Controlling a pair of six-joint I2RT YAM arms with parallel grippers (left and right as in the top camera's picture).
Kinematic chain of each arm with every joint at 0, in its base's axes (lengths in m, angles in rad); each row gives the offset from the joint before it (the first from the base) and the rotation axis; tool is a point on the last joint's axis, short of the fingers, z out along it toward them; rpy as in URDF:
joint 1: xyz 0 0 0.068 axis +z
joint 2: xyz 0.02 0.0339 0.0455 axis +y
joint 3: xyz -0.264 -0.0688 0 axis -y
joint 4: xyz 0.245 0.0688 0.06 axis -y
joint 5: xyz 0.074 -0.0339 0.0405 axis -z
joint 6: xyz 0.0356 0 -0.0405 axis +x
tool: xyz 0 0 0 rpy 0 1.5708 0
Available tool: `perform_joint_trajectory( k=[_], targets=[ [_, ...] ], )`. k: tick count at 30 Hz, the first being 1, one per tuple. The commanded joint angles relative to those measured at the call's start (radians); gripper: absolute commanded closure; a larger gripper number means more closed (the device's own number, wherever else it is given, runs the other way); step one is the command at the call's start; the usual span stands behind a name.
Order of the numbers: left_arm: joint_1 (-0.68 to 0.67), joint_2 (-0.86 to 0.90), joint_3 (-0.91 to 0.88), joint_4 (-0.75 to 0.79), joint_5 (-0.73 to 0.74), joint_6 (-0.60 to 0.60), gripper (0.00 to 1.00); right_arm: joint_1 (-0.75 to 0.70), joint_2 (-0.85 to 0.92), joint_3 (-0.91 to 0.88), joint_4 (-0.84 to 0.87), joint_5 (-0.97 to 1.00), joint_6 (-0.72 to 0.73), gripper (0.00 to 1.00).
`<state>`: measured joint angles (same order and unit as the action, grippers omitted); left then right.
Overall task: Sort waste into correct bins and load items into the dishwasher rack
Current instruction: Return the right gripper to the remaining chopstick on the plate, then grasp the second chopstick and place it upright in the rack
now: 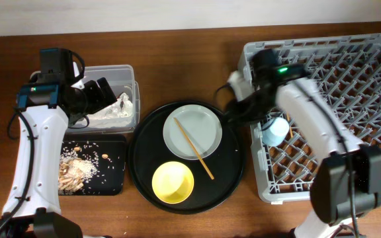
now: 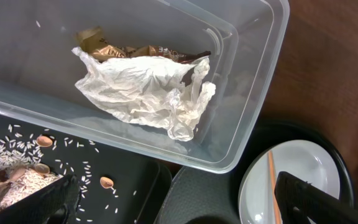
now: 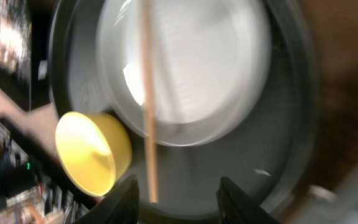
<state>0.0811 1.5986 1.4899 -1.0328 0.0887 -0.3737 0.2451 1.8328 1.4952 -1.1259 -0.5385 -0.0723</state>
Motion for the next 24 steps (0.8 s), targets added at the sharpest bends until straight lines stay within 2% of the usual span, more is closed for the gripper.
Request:
perform_joint_trajectory(
  k=[1,4,7,12,15,18,24],
  targets=[
    [0.002,-0.011,0.016,-0.001,-0.007,0.008,0.01,0.133,0.009,-0.031,0.027,0.017,0.007,0.57],
    [0.002,-0.011,0.016,-0.001,-0.007,0.008,0.01,0.236,0.009,-0.032,0.053,0.121,0.025,0.57],
    [0.002,-0.011,0.016,-0.001,-0.007,0.008,0.01,0.317,0.009,-0.033,0.104,0.270,0.127,0.57],
    [0.002,-0.011,0.016,-0.001,-0.007,0.008,0.01,0.411,0.009,-0.033,0.186,0.317,0.187,0.57],
    [0.002,-0.011,0.016,-0.001,-0.007,0.008,0.01,0.438,0.009,-0.033,0.206,0.364,0.187,0.58],
    [0.002,-0.011,0.016,-0.001,-0.007,0.008,0.01,0.450,0.009,-0.033,0.207,0.442,0.247,0.58],
    [0.002,-0.011,0.016,-0.001,-0.007,0.008,0.01,0.449,0.023,-0.033,0.211,0.443,0.282,0.58]
  ],
)
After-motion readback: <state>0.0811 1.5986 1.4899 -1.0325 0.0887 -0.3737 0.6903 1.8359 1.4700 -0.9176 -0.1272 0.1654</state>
